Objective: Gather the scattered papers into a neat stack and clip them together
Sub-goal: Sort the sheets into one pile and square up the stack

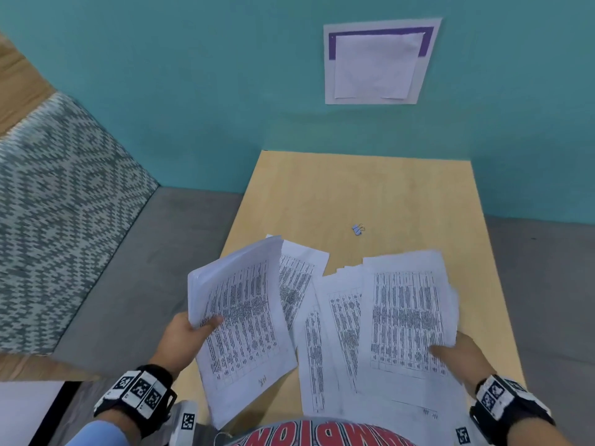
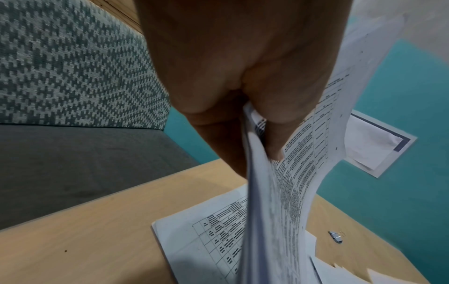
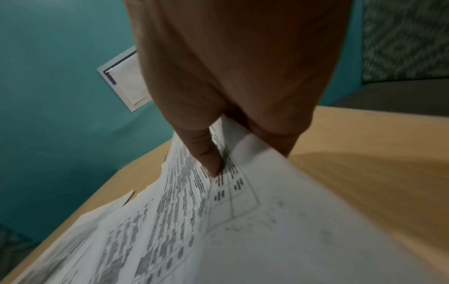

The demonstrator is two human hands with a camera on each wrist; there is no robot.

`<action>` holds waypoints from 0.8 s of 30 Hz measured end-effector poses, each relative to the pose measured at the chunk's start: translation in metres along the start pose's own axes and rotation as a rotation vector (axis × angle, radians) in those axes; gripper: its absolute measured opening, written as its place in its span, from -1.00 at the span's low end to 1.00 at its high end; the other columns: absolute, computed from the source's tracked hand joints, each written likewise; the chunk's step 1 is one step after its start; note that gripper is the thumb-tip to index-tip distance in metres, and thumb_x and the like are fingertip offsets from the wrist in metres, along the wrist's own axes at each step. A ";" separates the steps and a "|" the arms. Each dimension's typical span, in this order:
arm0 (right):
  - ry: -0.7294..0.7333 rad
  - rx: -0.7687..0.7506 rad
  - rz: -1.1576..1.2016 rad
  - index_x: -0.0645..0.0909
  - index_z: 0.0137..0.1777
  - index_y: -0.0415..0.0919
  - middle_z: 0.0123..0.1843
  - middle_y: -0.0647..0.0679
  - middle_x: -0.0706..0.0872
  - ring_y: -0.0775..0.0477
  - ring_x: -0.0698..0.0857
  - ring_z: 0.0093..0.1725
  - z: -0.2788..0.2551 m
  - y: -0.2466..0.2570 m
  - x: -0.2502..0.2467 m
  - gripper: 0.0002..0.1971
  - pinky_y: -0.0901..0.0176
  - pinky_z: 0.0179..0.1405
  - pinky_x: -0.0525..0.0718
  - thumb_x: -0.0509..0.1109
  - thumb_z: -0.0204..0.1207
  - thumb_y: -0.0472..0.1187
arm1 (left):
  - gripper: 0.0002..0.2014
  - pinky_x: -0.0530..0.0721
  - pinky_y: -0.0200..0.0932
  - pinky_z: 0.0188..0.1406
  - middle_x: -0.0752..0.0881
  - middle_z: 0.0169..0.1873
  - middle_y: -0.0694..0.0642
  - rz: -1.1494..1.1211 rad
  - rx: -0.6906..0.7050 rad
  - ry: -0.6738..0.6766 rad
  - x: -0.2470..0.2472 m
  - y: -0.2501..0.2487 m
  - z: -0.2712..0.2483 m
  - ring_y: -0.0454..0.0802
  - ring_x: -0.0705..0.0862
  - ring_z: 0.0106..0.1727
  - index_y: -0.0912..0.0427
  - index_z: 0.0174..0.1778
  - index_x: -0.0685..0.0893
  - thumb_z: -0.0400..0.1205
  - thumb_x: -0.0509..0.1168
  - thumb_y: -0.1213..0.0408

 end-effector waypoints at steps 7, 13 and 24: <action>0.060 -0.144 0.324 0.63 0.45 -0.13 0.30 -0.14 0.83 -0.21 0.78 0.26 -0.053 0.040 -0.041 -0.45 -0.20 0.43 0.61 0.68 0.46 -0.22 | -0.80 0.84 0.40 0.25 0.95 -0.03 0.26 0.019 0.014 -0.021 0.011 -0.017 -0.001 0.28 0.92 0.06 0.20 0.03 0.88 0.67 0.58 0.13; 0.218 -0.255 0.537 0.66 0.21 0.19 0.15 0.27 0.88 0.21 0.84 0.14 -0.093 0.099 -0.059 -0.56 0.04 0.38 0.61 0.54 0.57 -0.41 | -0.84 0.86 0.32 0.28 0.98 0.00 0.11 -0.028 0.064 0.082 0.034 -0.062 -0.010 0.12 0.96 0.04 0.17 0.16 0.88 0.67 0.57 0.34; 0.436 -0.221 0.607 0.64 0.49 -0.39 0.41 -0.31 0.79 -0.35 0.76 0.42 -0.104 0.162 -0.011 -0.60 -0.45 0.57 0.53 0.40 0.65 -0.43 | 0.09 0.72 0.25 0.51 0.80 0.48 0.14 -0.303 0.265 0.484 0.110 -0.179 -0.054 0.18 0.78 0.51 0.21 0.60 0.63 0.26 0.64 -0.44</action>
Point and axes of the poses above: each hand's wrist, its own z-axis towards the middle knuckle, its own x-axis out of the palm, y = z × x, the point moved 8 cm from there along z, towards the middle knuckle
